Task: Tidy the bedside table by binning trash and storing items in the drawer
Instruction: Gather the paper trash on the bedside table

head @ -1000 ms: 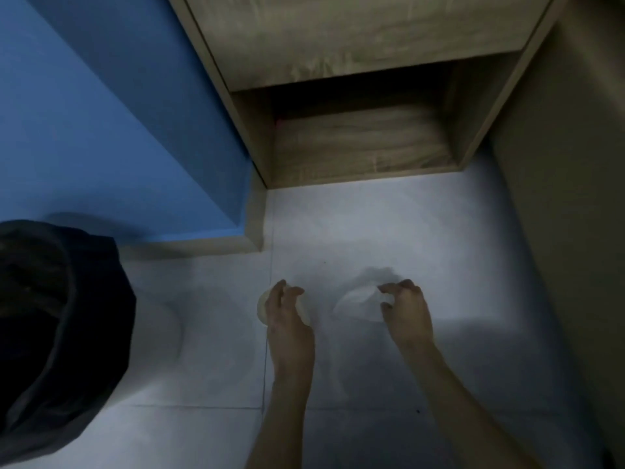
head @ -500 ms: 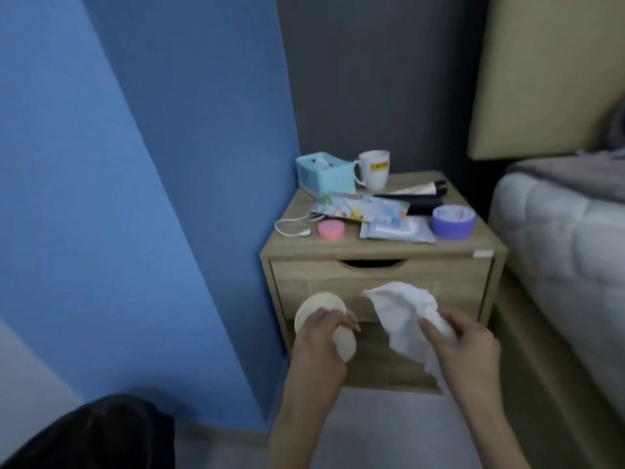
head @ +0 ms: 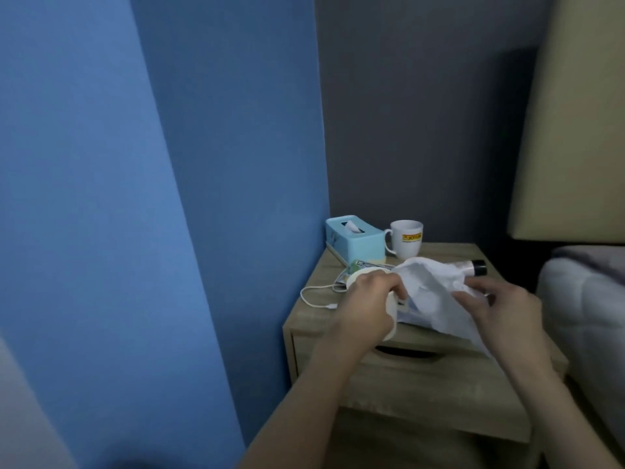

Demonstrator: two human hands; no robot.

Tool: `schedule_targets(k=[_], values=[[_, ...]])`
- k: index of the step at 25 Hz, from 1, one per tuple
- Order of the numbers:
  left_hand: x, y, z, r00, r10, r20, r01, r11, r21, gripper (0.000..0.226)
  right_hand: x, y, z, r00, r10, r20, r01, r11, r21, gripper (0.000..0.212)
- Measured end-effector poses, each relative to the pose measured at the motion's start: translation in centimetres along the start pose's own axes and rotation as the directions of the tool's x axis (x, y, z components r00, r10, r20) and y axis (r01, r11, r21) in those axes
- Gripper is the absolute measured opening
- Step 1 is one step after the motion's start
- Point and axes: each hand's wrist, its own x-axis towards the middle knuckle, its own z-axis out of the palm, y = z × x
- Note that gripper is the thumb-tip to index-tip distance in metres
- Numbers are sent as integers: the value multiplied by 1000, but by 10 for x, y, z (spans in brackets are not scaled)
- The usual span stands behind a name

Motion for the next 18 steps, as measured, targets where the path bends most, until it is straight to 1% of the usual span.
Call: schedule_targets(k=[3, 5, 8, 9, 11, 12, 14, 16, 18], values=[[8, -18, 11, 997, -31, 75, 29, 999, 27, 45, 9, 15, 36, 973, -24, 227, 66, 982, -178, 26], [13, -31, 17, 993, -43, 113, 39, 999, 34, 45, 8, 27, 59, 938, -56, 341, 165, 940, -298, 21], [23, -42, 21, 993, -51, 105, 47, 998, 34, 44, 9, 44, 86, 883, -144, 447, 308, 896, -320, 15], [27, -45, 22, 993, -51, 104, 47, 998, 36, 46, 12, 50, 95, 873, -175, 456, 342, 886, -314, 13], [36, -49, 25, 993, -44, 108, 40, 998, 41, 54, 19, 57, 110, 859, -225, 459, 389, 870, -302, 21], [40, -52, 28, 994, -47, 102, 42, 998, 45, 58, 22, 57, 115, 856, -220, 468, 387, 873, -297, 24], [46, -57, 33, 998, -37, 57, 32, 997, 76, 63, 28, 57, 120, 876, -214, 433, 385, 851, -357, 24], [46, -63, 36, 1000, 10, 15, -11, 995, 95, 62, 28, 55, 117, 899, -237, 369, 385, 830, -404, 31], [43, -69, 41, 995, 93, -39, -88, 991, 97, 58, 23, 51, 106, 920, -213, 328, 337, 858, -387, 42]])
